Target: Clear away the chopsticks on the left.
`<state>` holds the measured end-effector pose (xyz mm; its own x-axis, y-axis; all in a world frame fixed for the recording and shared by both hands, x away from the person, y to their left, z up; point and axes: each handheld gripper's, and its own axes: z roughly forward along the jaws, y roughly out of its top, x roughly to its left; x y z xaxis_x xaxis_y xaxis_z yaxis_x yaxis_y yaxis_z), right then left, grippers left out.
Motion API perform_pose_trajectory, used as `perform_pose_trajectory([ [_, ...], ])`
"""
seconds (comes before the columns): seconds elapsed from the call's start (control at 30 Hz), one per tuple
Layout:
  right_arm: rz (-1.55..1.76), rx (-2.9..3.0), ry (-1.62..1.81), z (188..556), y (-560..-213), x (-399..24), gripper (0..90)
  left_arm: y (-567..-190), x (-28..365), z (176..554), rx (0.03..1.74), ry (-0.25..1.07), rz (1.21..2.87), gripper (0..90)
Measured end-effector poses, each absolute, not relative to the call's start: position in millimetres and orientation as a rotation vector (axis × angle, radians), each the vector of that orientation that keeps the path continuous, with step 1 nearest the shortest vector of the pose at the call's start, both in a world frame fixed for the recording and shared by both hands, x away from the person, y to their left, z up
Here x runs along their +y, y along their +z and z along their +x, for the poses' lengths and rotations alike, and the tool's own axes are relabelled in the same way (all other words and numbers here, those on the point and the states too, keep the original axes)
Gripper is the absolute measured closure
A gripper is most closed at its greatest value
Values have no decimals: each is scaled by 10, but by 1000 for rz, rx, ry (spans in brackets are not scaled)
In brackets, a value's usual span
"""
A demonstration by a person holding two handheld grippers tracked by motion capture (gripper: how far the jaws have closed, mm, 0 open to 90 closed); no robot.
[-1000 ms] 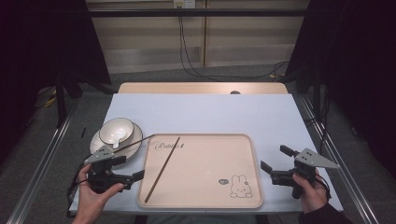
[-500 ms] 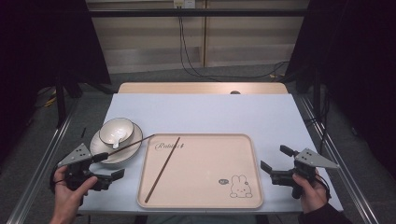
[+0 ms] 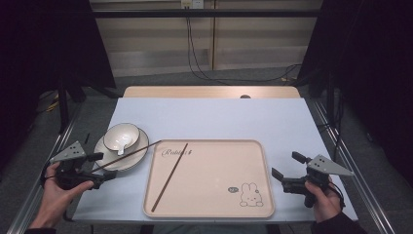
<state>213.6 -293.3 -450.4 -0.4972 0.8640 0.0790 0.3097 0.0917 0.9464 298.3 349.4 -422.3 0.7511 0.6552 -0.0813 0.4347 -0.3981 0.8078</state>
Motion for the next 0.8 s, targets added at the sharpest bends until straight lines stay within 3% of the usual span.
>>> perform_pose_trajectory([
  [0.43, 1150, 1865, 1412, 2135, -4505, -2934, 22, -4394, 3500, 3270, 862, 355, 2177, 141],
  [0.63, 1147, 1866, 1412, 2135, -4505, -2934, 22, -4419, 3495, 3331, 842, 319, 2256, 371],
  [0.7, 1150, 1864, 1410, 2135, -4505, -2934, 22, -4449, 3495, 3353, 855, 300, 2266, 391],
  [0.8, 1150, 1865, 1411, 2135, -4505, -2934, 22, -4477, 3495, 3367, 845, 299, 2291, 500],
])
